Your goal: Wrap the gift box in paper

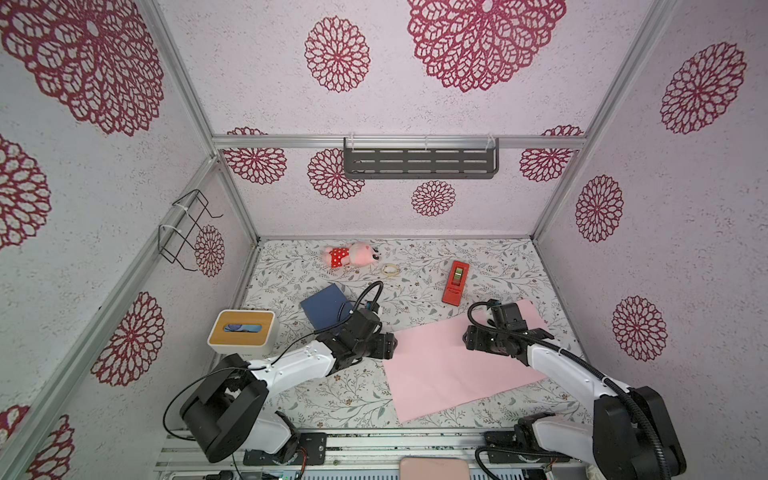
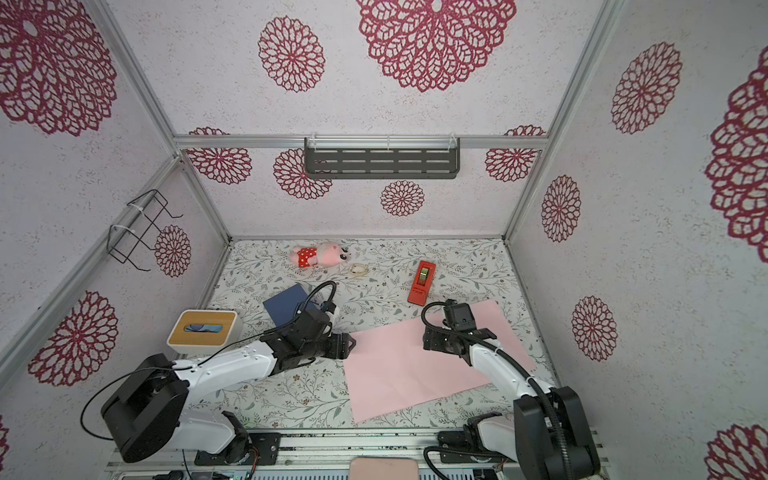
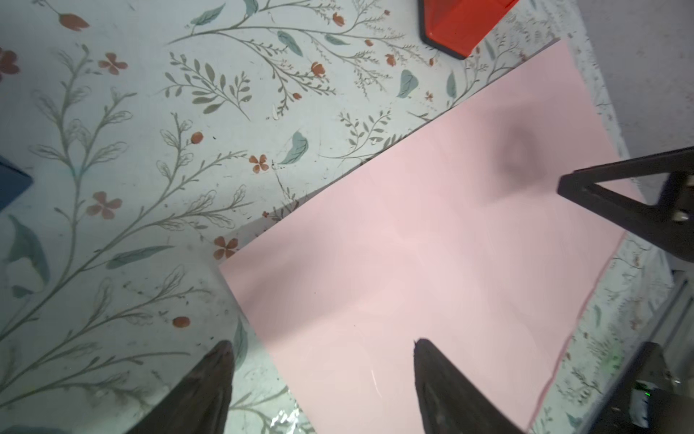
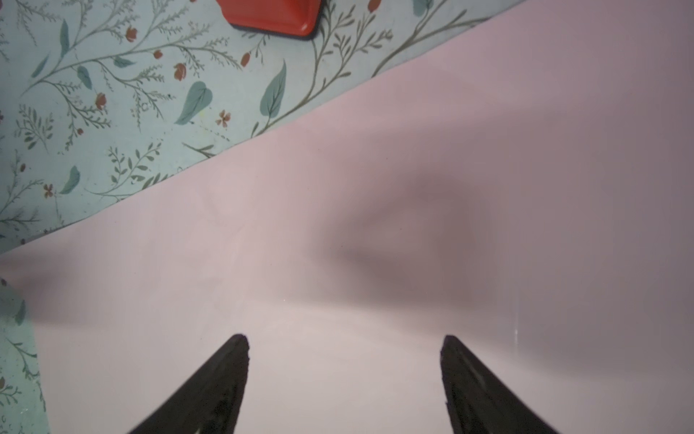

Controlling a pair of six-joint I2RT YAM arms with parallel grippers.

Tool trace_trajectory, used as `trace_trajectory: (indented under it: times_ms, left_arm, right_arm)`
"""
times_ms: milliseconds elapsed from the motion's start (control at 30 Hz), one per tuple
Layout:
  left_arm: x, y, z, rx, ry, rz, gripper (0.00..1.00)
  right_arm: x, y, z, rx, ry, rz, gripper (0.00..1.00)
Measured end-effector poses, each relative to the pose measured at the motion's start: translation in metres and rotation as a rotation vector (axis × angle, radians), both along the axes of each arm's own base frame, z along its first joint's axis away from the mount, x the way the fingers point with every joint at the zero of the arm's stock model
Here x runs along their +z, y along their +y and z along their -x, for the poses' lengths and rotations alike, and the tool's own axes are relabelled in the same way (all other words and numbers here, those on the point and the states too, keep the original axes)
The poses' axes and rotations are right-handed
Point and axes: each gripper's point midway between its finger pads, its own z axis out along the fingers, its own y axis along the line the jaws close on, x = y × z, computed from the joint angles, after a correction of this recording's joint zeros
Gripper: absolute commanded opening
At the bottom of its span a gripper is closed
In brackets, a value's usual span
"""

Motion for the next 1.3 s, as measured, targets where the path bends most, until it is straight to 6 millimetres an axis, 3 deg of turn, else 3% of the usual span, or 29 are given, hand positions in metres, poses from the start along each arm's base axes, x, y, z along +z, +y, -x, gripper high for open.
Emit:
trace_trajectory:
  times_ms: [267,500,733,1167,1300]
  left_arm:
    - [-0.025,0.017,-0.016,0.030,0.017,-0.076,0.72]
    - [-0.041,0.008,-0.023,0.006,0.027,-0.071,0.61]
    - [-0.042,-0.003,-0.036,-0.021,-0.005,-0.056,0.44]
    - [-0.031,-0.011,-0.038,-0.085,-0.050,-0.030,0.00]
    - [-0.030,-0.008,-0.036,-0.117,-0.047,-0.072,0.00]
  right_arm:
    - [-0.016,0.003,0.010,0.010,0.033,-0.016,0.79]
    - [-0.020,0.006,0.010,0.015,0.039,-0.027,0.80]
    - [-0.021,0.007,0.011,0.019,0.045,-0.031,0.80]
    - [-0.015,0.008,0.009,0.023,0.046,-0.028,0.81]
    - [-0.004,0.010,0.002,0.024,0.027,-0.032,0.82]
